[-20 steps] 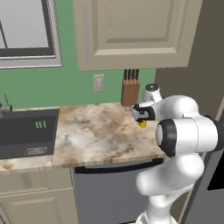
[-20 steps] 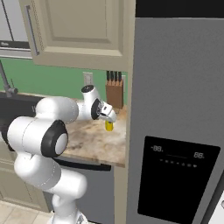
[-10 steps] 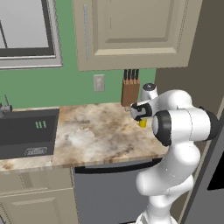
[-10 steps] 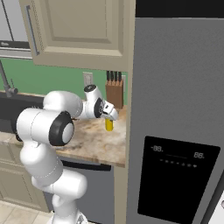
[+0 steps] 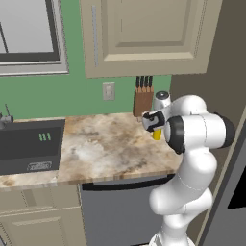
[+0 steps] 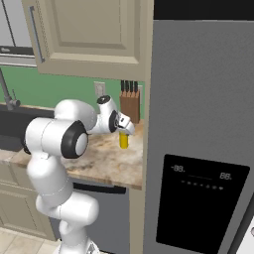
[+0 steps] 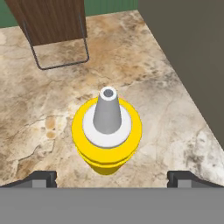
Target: Place the mustard and ketchup from the counter to the top shelf of the fridge. If the existing items in the fridge are on the top shelf, move them to other shelves.
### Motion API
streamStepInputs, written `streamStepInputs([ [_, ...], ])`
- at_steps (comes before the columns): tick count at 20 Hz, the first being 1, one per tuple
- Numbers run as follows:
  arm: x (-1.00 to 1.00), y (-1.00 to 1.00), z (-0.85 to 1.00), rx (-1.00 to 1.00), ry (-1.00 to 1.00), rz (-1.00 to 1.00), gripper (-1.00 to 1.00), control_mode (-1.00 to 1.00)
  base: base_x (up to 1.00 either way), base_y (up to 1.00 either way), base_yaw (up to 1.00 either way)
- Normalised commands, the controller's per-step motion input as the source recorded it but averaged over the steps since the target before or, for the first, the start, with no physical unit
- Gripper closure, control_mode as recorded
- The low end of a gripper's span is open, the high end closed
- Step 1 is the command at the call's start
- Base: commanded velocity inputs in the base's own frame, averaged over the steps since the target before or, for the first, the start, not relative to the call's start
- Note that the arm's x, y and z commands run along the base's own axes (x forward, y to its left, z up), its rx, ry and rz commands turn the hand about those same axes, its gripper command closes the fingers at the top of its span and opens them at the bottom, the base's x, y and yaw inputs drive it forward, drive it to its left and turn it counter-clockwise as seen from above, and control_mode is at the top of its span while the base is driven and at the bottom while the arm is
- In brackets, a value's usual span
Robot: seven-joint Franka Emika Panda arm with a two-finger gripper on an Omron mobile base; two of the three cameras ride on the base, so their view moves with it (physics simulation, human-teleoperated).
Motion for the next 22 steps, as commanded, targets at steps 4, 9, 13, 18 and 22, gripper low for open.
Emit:
streamStepInputs([
  [4,0.16,0.00,-0.07,0.00,-0.02,0.00,-1.00,-1.00,0.00,0.00,0.00],
  [9,0.12,0.00,0.00,0.00,0.00,0.00,-1.00,-1.00,0.00,0.00,0.00],
  [13,0.02,0.00,0.00,0.00,0.00,0.00,-1.00,-1.00,0.00,0.00,0.00],
  [18,0.00,0.00,0.00,0.00,-0.01,0.00,-1.00,-1.00,0.00,0.00,0.00],
  [22,0.00,0.00,0.00,0.00,-0.02,0.00,-1.00,-1.00,0.00,0.00,0.00],
])
